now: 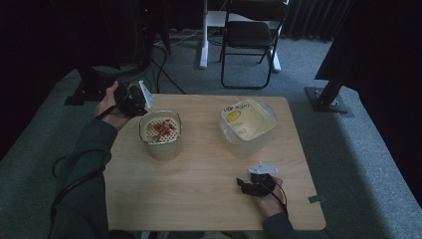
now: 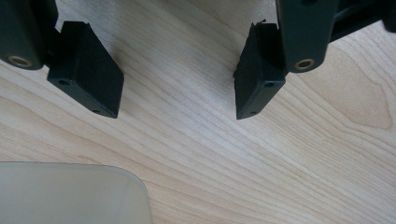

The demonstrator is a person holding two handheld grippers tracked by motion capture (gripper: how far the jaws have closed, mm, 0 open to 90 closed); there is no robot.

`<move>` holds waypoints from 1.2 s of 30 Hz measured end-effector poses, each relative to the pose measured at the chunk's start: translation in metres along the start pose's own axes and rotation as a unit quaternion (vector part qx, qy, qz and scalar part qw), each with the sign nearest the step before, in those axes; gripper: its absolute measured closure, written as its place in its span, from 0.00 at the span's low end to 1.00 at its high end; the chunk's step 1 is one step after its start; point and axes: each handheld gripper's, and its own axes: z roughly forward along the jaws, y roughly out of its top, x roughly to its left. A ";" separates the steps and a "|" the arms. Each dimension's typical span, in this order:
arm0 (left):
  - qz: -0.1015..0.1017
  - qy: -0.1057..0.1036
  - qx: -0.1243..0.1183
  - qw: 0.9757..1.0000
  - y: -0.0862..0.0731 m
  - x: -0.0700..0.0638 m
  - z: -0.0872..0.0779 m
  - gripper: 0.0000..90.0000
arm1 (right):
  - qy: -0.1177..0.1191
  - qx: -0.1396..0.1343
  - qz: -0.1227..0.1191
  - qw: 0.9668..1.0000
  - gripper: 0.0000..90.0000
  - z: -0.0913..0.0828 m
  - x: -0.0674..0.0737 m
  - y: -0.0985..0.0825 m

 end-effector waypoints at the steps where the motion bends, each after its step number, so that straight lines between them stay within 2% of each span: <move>1: 0.000 0.000 0.000 1.000 0.000 0.000 0.000 0.30 | 0.000 0.000 0.000 1.000 0.36 0.000 0.000 0.000; 10: 0.028 0.002 0.006 1.000 0.001 -0.005 0.000 0.30 | 0.000 -0.001 -0.002 1.000 0.36 0.001 0.000 0.000; 14: 0.027 0.000 0.003 1.000 0.000 -0.008 0.000 0.30 | 0.000 -0.001 -0.001 1.000 0.36 0.001 0.000 0.001; 18: 0.035 0.000 0.004 0.999 -0.001 -0.011 -0.001 0.30 | 0.001 -0.001 -0.001 1.000 0.36 0.001 0.000 0.001; 23: 0.059 0.004 0.006 0.998 -0.002 -0.016 -0.002 0.30 | 0.001 -0.001 -0.002 1.000 0.36 0.001 0.000 0.001; 29: 0.098 0.021 0.009 0.995 -0.002 -0.021 -0.003 0.30 | 0.001 -0.001 -0.002 1.000 0.36 0.001 0.000 0.001; 33: 0.129 0.033 0.015 0.991 -0.002 -0.025 -0.004 0.30 | 0.001 -0.001 -0.002 1.000 0.36 0.001 0.000 0.001; 36: 0.159 0.044 0.022 0.986 -0.002 -0.030 -0.003 0.30 | 0.001 -0.001 -0.002 1.000 0.36 0.001 0.000 0.001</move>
